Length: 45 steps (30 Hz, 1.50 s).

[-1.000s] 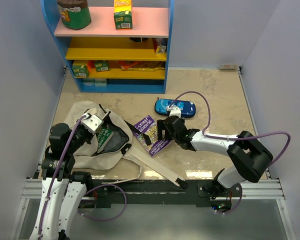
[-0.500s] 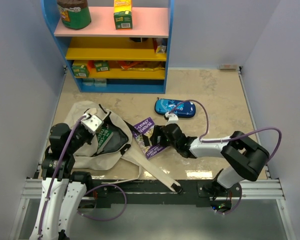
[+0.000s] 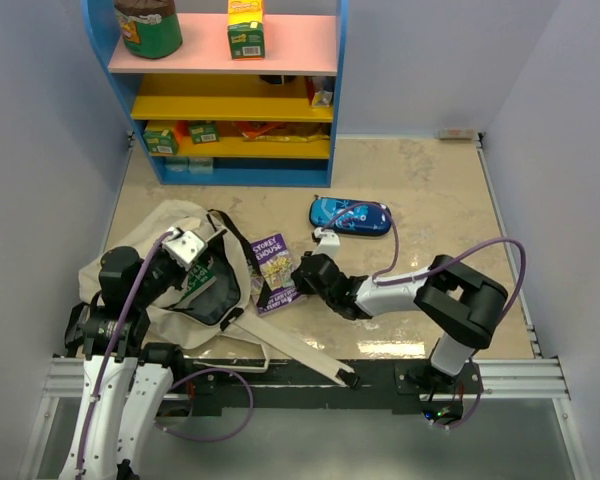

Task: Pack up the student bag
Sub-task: Pick up the book from the center of the board.

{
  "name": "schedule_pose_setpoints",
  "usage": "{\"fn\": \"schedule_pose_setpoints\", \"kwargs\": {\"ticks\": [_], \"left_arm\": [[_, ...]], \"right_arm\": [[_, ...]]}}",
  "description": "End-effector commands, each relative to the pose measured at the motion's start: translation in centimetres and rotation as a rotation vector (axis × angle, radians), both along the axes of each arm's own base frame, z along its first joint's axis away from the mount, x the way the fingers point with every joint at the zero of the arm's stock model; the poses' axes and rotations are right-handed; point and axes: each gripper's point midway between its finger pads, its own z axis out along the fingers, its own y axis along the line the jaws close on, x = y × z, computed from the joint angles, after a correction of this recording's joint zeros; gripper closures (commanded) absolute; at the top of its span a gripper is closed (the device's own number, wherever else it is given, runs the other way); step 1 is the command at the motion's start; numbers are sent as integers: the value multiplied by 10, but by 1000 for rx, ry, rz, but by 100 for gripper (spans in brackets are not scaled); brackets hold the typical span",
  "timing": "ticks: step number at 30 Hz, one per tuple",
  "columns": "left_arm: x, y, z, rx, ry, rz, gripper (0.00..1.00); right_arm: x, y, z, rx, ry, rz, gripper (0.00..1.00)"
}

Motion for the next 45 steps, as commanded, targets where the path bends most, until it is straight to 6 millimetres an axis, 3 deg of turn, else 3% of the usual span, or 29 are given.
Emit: {"fn": "schedule_pose_setpoints", "kwargs": {"ticks": [1,5,7,9,10,14,21,29,32,39,45], "left_arm": [[-15,-9,61,-19,-243,-60,100],[-14,-9,59,-19,-236,-63,100],[-14,-9,59,-18,-236,-64,100],[-14,-10,56,-17,-228,-66,100],[-14,-10,56,-19,-229,-69,100],[-13,-11,57,-23,-229,-74,100],[-14,-13,62,-37,-229,-79,100],[-16,-12,64,-34,-238,-72,100],[-15,-11,65,-38,-239,-70,100],[-15,-12,68,-47,-243,-69,100],[-16,-12,72,-53,-247,-67,100]], "right_arm": [[-59,-36,-75,-190,230,92,100],[-57,-16,-28,-15,145,144,100],[-51,-12,15,76,63,163,100],[-40,-17,47,126,3,154,100],[-34,-20,82,192,-56,146,100],[-21,-38,146,274,-163,116,100],[-23,-37,199,362,-203,136,100],[-31,-18,269,531,-245,206,100],[-39,-8,284,599,-235,260,100],[-62,26,288,748,-165,363,100],[-78,78,257,854,-59,455,100]]}}
